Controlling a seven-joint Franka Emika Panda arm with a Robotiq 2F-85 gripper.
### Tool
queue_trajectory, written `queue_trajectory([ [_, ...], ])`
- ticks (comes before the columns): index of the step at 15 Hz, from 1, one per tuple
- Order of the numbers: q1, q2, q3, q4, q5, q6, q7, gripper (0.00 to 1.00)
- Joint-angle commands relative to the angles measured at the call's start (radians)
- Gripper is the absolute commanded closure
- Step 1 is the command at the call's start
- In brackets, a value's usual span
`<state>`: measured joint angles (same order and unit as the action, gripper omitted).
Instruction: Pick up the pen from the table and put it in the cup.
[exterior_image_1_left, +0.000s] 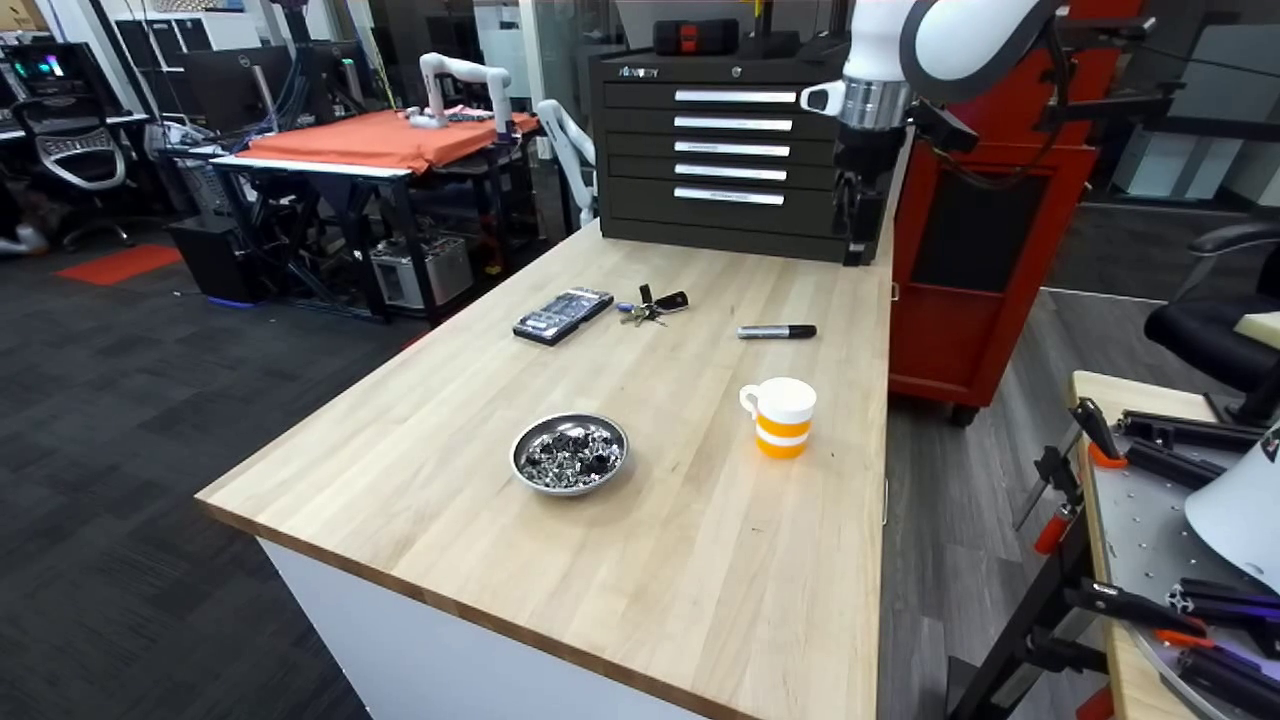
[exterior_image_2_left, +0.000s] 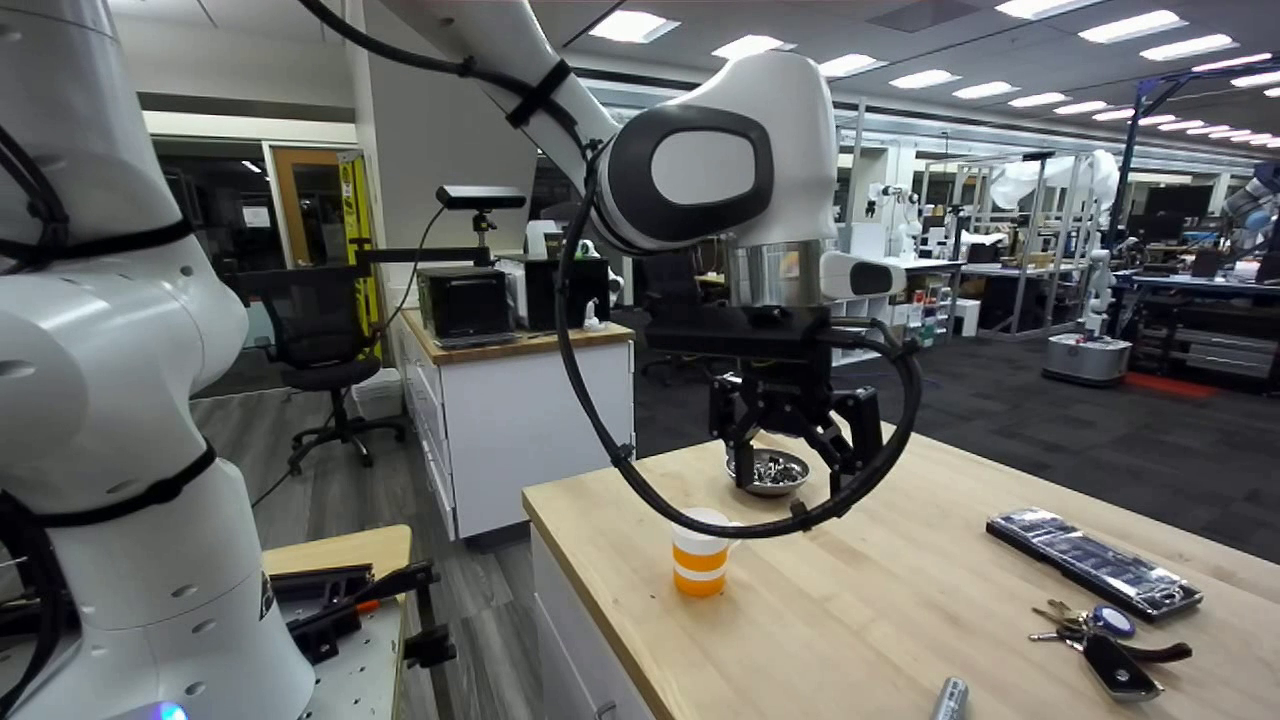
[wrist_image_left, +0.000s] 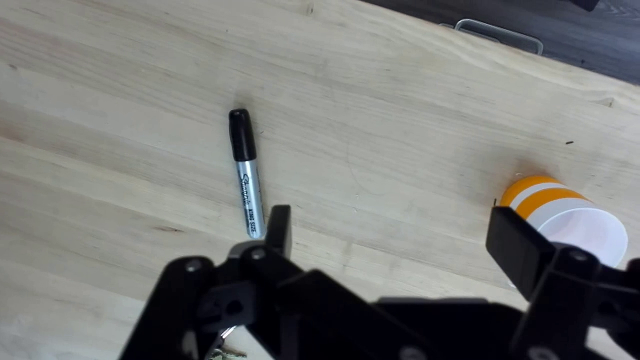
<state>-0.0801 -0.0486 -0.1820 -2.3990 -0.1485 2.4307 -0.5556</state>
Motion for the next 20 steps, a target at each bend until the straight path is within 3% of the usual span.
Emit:
queue_trajectory([
  [1,-0.014,-0.001,0.017,0.001,0.001,-0.002,0.000,0.00],
  [5,-0.014,-0.001,0.017,0.001,0.001,-0.002,0.000,0.00],
  [13,-0.038,0.026,0.000,-0.008,-0.002,0.164,-0.142,0.00],
  [20,-0.085,0.110,-0.014,0.025,0.043,0.243,-0.225,0.00],
])
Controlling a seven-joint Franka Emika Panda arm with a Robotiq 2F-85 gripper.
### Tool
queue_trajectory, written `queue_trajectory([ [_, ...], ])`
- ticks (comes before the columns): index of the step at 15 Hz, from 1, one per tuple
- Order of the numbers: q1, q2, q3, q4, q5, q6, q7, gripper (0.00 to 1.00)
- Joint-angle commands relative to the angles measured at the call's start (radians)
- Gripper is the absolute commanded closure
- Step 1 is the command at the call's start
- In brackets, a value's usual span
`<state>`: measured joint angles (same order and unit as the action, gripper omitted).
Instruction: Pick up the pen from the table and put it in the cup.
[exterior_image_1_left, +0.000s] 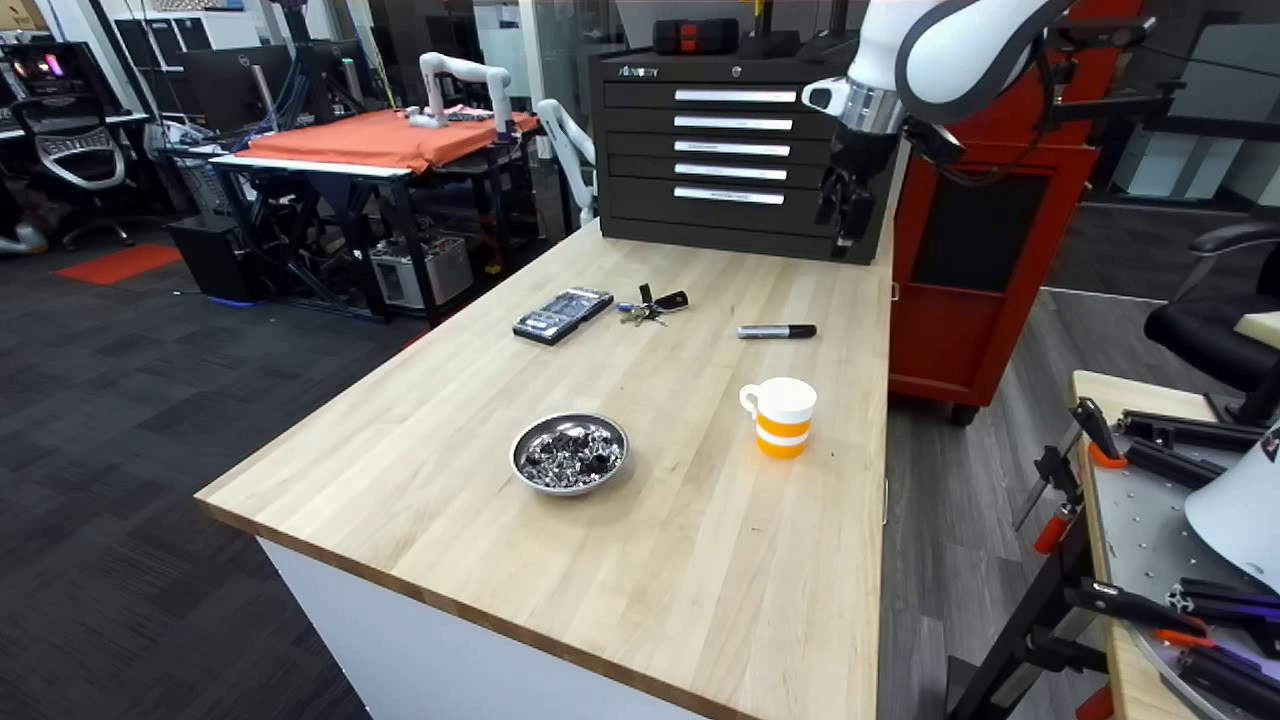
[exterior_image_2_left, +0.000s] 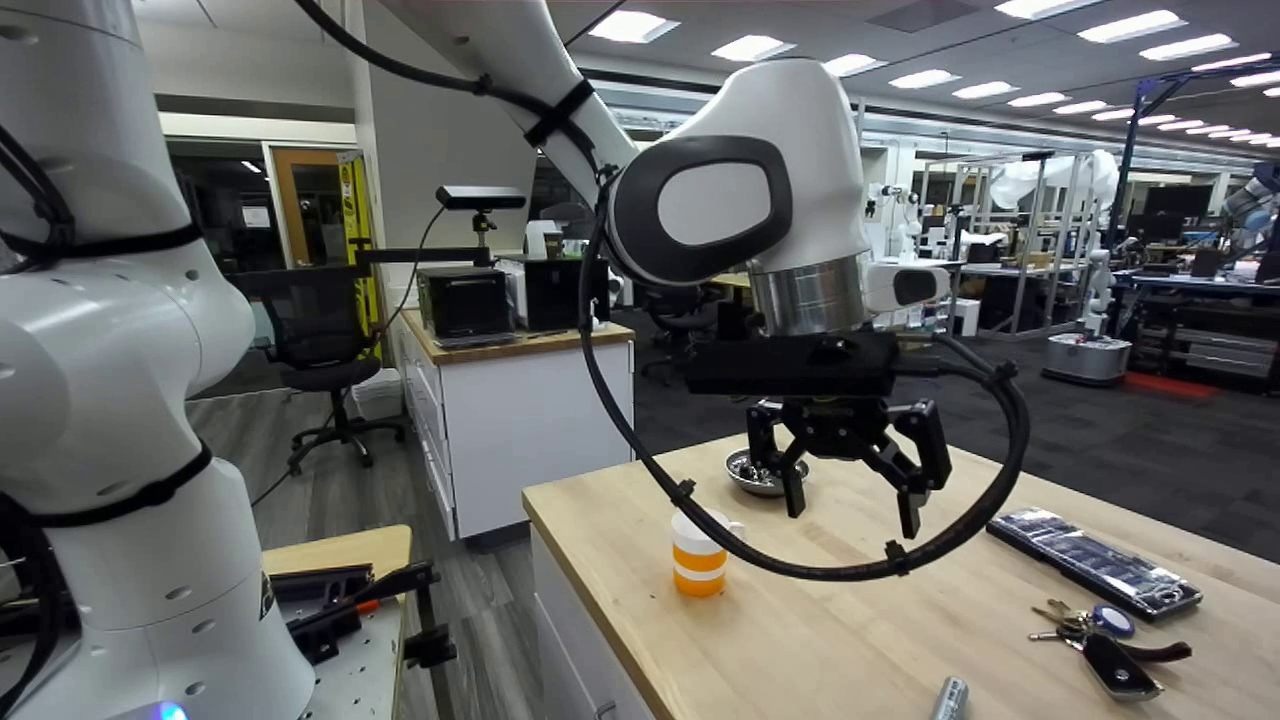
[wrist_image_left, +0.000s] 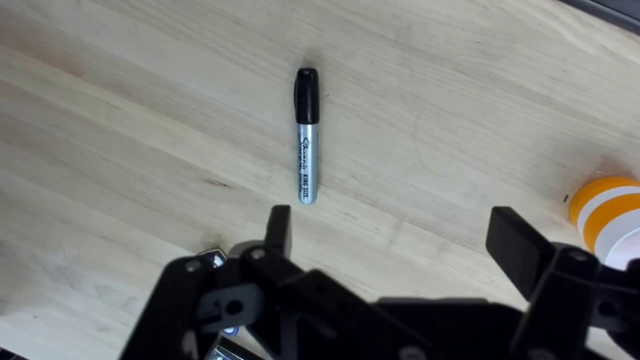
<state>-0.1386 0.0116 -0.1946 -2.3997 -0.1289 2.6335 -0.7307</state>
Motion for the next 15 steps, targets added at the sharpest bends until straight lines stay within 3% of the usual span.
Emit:
queue_trajectory([
  [1,-0.034,0.064,-0.001,0.029,0.039,0.049,-0.068,0.00],
  [15,-0.151,0.311,0.070,0.228,0.138,0.094,-0.234,0.00],
])
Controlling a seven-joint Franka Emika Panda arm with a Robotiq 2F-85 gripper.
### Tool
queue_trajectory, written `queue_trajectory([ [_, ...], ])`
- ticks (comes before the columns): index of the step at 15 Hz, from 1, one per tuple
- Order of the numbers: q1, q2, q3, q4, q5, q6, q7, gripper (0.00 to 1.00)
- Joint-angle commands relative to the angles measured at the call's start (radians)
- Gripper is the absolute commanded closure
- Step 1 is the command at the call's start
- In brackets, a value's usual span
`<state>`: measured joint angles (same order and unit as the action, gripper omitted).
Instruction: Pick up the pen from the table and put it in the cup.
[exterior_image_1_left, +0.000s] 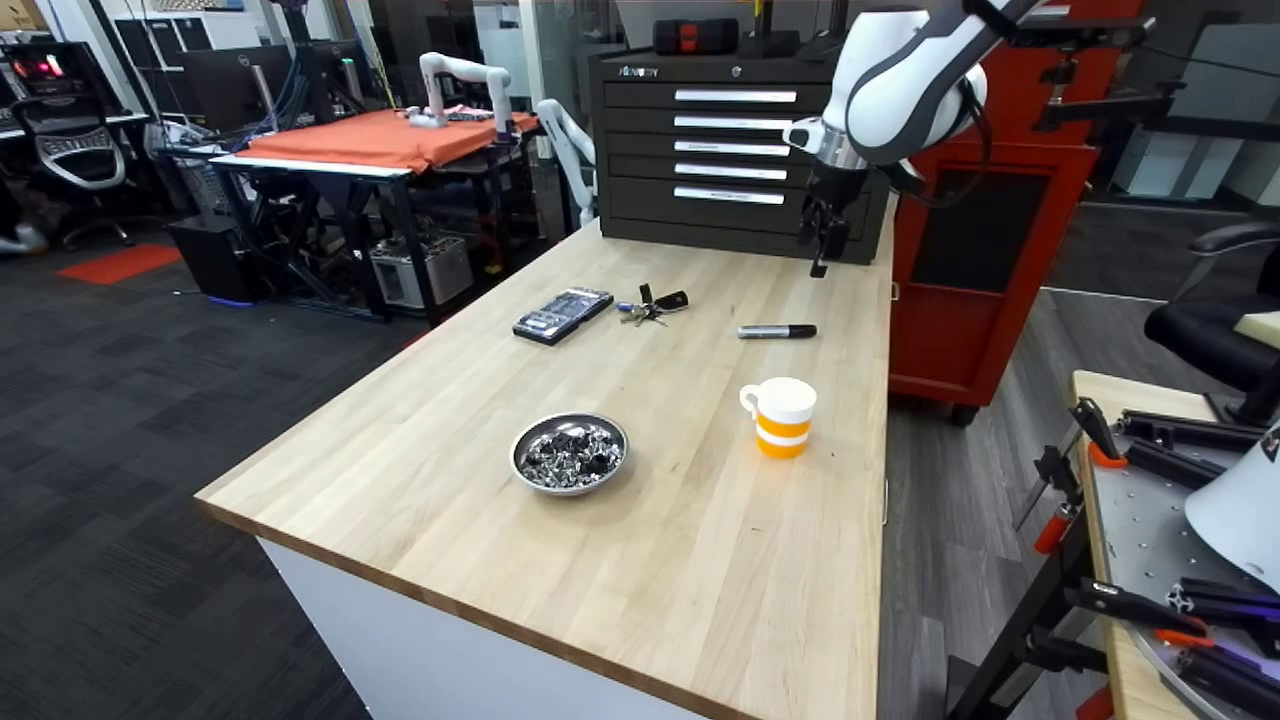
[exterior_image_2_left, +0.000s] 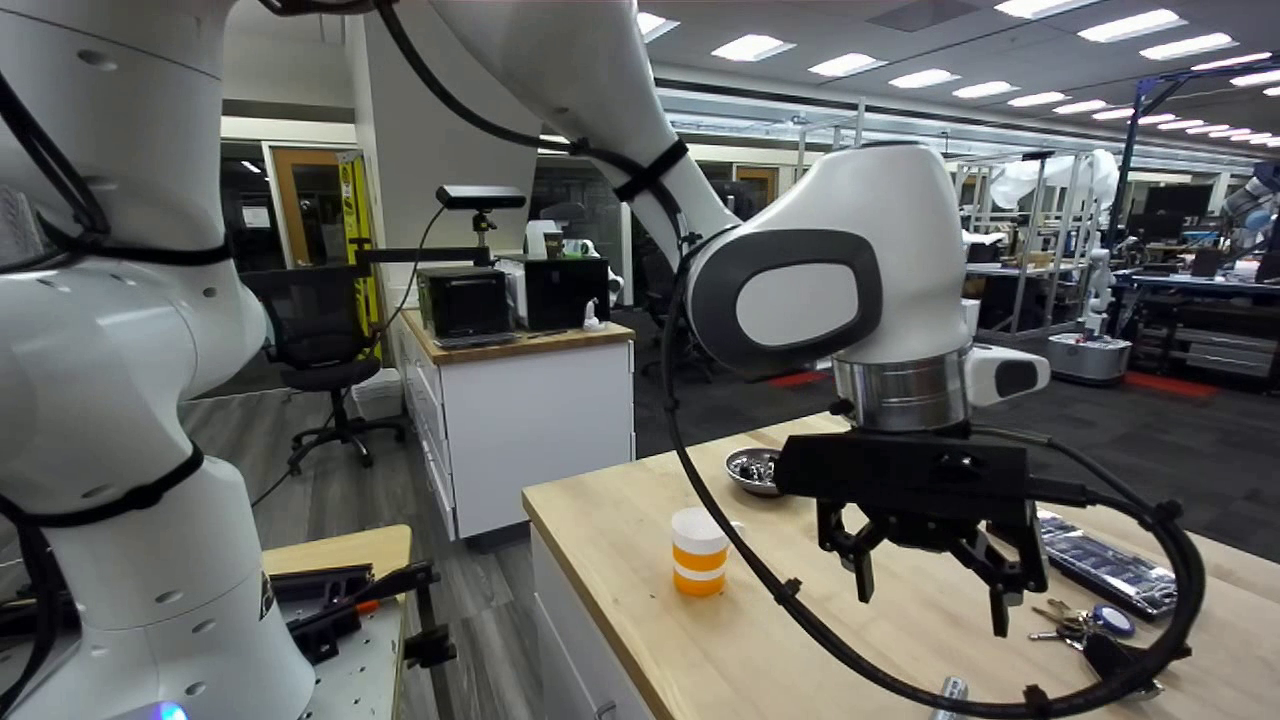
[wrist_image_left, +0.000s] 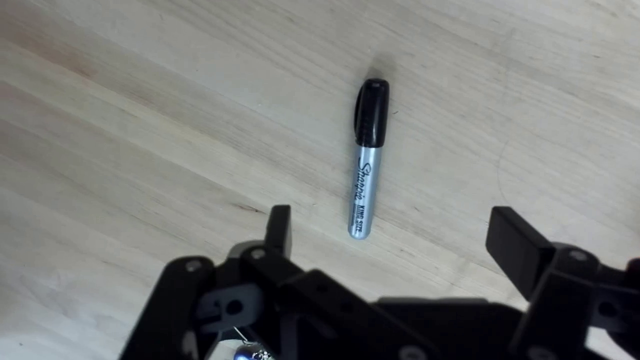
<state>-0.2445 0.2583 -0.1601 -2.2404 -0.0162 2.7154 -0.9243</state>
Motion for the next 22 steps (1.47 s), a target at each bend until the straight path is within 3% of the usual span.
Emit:
queue_trajectory([
  [1,-0.053,0.082,0.041,0.087,0.025,0.009,-0.039,0.00],
  [10,-0.127,0.214,0.105,0.192,0.043,-0.007,-0.025,0.00],
  [22,-0.204,0.284,0.193,0.208,0.095,-0.013,-0.063,0.00],
])
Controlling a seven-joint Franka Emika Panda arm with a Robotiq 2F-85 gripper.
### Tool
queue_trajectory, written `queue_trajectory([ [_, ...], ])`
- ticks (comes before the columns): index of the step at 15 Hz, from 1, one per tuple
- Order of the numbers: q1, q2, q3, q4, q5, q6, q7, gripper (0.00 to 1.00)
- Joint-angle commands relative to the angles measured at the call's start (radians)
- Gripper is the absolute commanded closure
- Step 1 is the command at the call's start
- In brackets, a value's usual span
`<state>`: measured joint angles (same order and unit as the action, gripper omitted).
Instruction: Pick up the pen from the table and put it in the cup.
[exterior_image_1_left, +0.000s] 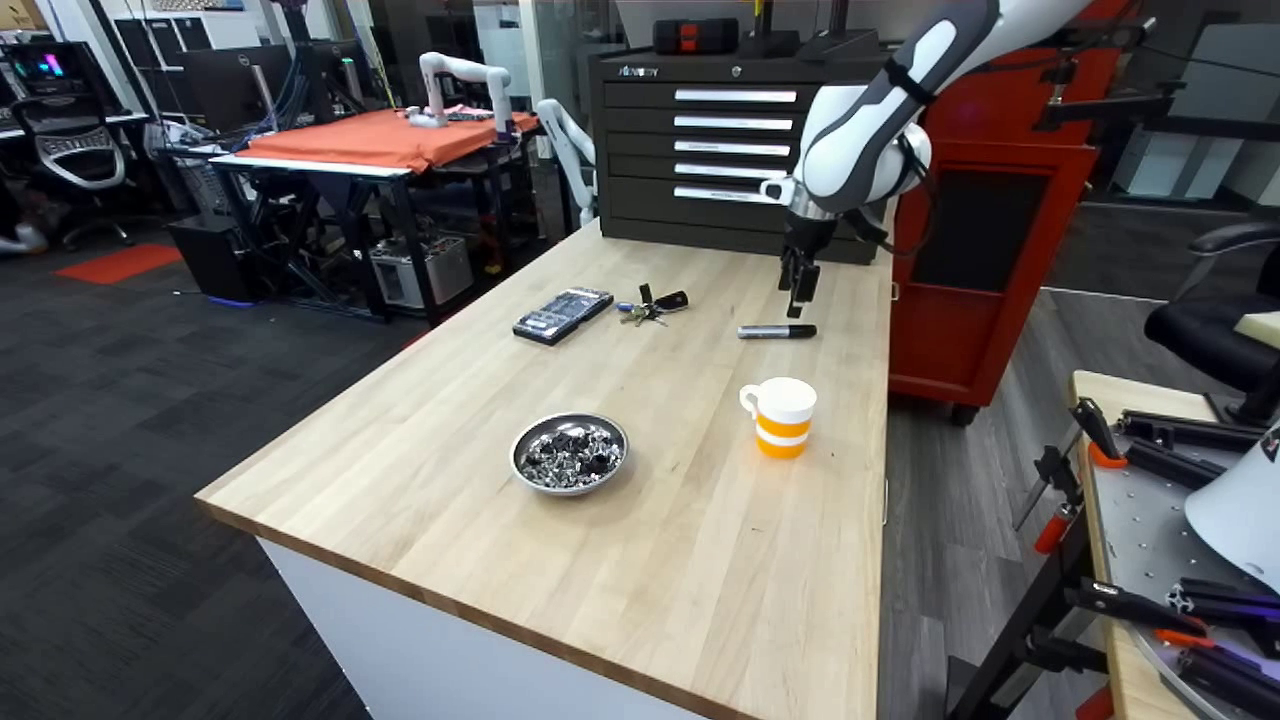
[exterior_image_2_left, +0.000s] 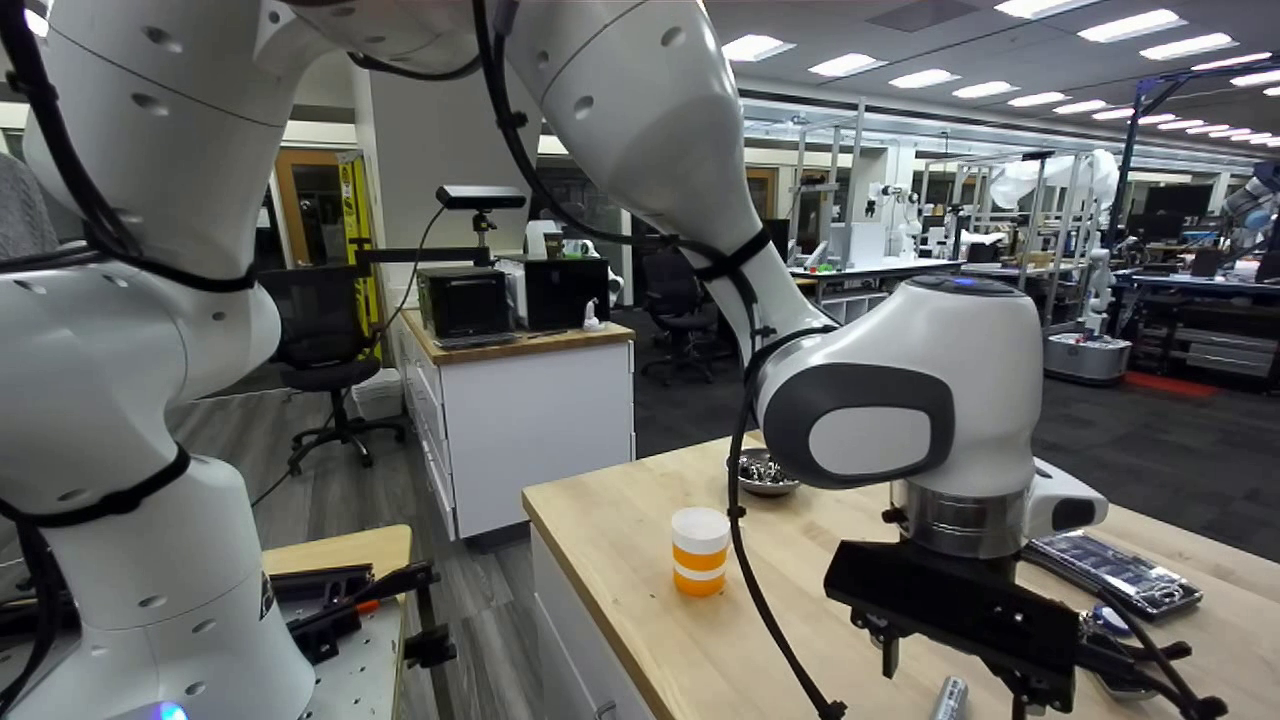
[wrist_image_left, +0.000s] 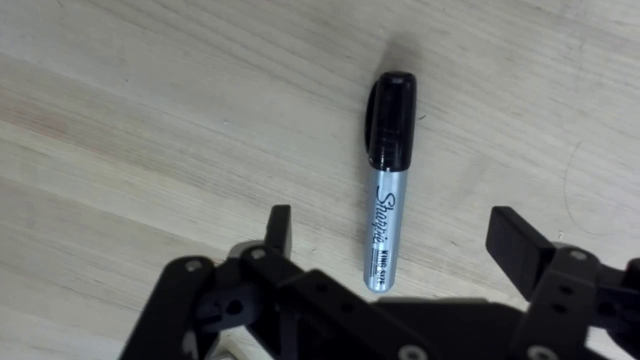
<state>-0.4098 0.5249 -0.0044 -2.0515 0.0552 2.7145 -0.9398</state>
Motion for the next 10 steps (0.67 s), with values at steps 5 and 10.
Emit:
queue_trajectory([
  [5,-0.052,0.038,0.053,0.019,0.025,-0.020,-0.078,0.00],
  [10,-0.052,0.060,0.046,0.017,0.012,-0.026,-0.098,0.00],
])
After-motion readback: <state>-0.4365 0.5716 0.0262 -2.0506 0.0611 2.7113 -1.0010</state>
